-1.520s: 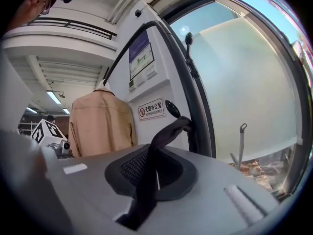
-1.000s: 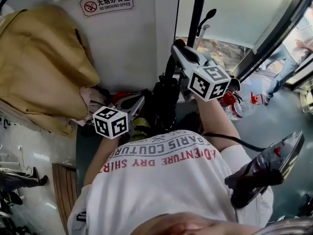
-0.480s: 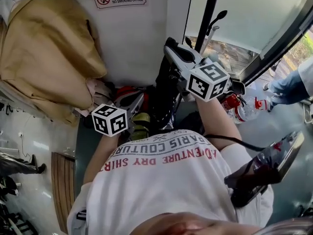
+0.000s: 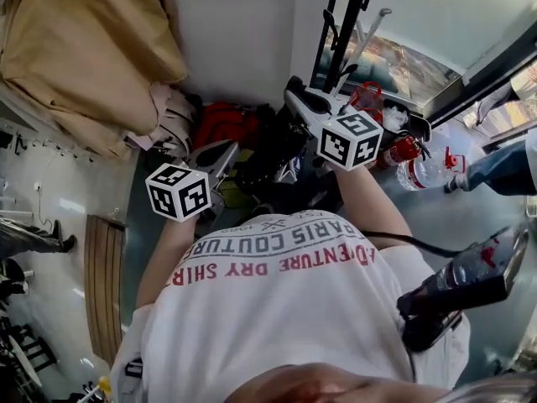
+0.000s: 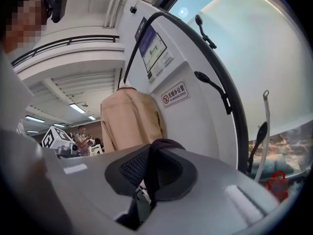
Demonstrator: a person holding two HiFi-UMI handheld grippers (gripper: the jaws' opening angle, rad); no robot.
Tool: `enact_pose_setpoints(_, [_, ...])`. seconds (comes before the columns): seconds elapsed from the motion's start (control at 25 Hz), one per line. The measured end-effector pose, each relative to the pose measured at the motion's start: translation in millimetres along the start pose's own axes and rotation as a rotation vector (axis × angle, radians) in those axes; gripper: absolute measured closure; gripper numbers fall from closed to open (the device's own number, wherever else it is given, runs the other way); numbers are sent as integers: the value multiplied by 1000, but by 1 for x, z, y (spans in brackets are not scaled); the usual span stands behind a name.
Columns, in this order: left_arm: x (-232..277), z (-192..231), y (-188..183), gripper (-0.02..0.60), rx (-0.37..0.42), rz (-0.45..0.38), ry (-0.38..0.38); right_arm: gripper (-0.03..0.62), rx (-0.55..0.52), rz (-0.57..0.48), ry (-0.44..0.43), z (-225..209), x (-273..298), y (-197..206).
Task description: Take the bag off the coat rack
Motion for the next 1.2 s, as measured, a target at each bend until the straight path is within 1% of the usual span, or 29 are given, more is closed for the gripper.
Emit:
enact_pose_setpoints(0.16, [-21,-7,22,581,-33,3,-17,571,14,46,-39,29,-16,26])
enact_pose_setpoints(0.28, [-28,-13,31,581,-43,-5,-12,571,27,53,-71,58,-35,41])
enact_pose_setpoints(0.44, [-33,-24,42,581,-40,6,36,571,33,56,-52,93,-62,55])
enact_pose_setpoints(0.56, [-56,-38,64,581,-32,16,74,571,27,45,-29,135,-87,71])
enact_pose_setpoints(0.68, [-96,-62,98,581,-18,18,116,571,37,38,14,183,-123,95])
enact_pose_setpoints(0.76, [-131,-77,119,581,-5,8,130,571,41,25,43,218,-146,108])
enact_pose_setpoints(0.88, [-184,-97,145,581,0,-2,148,571,48,14,87,263,-178,118])
enact_pose_setpoints(1.0, [-226,-119,169,581,17,8,169,571,67,1,123,299,-206,129])
enact_pose_setpoints(1.08, [-253,-136,182,581,32,9,175,571,86,-10,135,322,-226,136])
enact_pose_setpoints(1.2, [-289,-160,191,581,49,-6,182,571,88,-19,135,357,-252,139])
Point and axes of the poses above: the fingertips, and each gripper's own axes: x forward along the fingers, z to its left, y out of its underside, the point moved 8 cm from there along -x, backward along the fingers, and after that the axes turned 5 degrees about -y, right-handed, at the moved point
